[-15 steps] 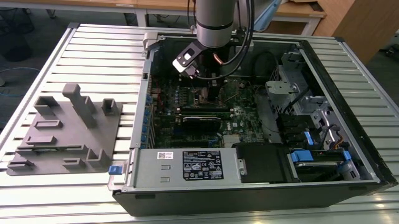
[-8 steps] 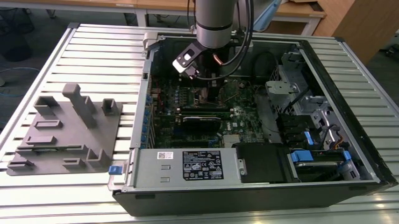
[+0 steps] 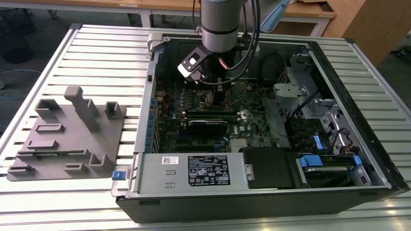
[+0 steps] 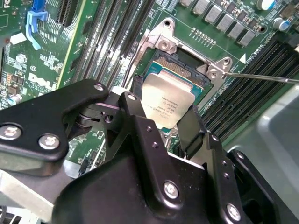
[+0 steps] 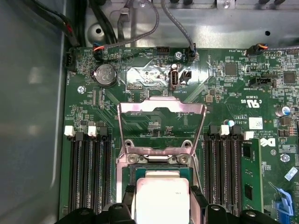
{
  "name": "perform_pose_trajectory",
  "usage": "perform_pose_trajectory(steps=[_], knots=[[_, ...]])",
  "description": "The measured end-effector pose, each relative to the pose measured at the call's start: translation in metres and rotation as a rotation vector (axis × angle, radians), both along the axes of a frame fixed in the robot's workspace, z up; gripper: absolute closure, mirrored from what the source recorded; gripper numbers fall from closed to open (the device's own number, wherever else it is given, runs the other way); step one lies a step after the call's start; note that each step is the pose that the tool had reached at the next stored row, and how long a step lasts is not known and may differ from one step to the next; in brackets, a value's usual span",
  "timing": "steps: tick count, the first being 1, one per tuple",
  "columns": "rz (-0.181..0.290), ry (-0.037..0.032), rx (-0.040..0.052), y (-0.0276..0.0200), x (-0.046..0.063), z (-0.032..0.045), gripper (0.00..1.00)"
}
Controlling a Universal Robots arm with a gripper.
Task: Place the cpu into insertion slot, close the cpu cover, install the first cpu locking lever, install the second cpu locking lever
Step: 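Place the cpu into insertion slot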
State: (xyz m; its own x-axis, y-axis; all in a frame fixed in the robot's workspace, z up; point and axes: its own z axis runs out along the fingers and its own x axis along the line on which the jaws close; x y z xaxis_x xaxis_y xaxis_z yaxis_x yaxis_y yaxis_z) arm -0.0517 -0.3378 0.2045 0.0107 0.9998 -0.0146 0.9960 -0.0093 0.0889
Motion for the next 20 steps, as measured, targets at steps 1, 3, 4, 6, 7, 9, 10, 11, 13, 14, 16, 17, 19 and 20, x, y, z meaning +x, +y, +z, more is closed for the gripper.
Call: perform_pose_trajectory(steps=[1,3,4,6,7,9,10,11,13,14,16,17,19,20], knots=[[0.0,0.0,0.0,0.0001,-0.0006,-0.0002,0.46],[0.0,0.0,0.0001,0.0002,-0.0021,-0.0007,0.46],[0.0,-0.0001,0.0002,0.0002,-0.0028,-0.0012,0.46],[0.0,-0.0001,0.0004,0.0004,-0.0034,-0.0025,0.46],[0.0,-0.0001,0.0003,0.0005,-0.0034,-0.0037,0.46],[0.0,-0.0001,0.0005,0.0008,-0.0035,-0.0056,0.46],[0.0,-0.0001,0.0011,0.001,-0.0035,-0.0061,0.46],[0.0,-0.0001,0.0017,0.0011,-0.0035,-0.0064,0.46],[0.0,-0.0001,0.0044,0.0013,-0.0035,-0.0079,0.46],[0.0,-0.0001,0.0048,0.0013,-0.0034,-0.0084,0.46],[0.0,-0.0001,0.0053,0.0013,-0.0033,-0.0093,0.46],[0.0,0.0,0.0053,0.0013,-0.0033,-0.0095,0.46],[0.0,0.0002,0.0051,0.0013,-0.0033,-0.0096,0.46],[0.0,0.0,0.0053,0.0014,-0.0033,-0.0097,0.46]])
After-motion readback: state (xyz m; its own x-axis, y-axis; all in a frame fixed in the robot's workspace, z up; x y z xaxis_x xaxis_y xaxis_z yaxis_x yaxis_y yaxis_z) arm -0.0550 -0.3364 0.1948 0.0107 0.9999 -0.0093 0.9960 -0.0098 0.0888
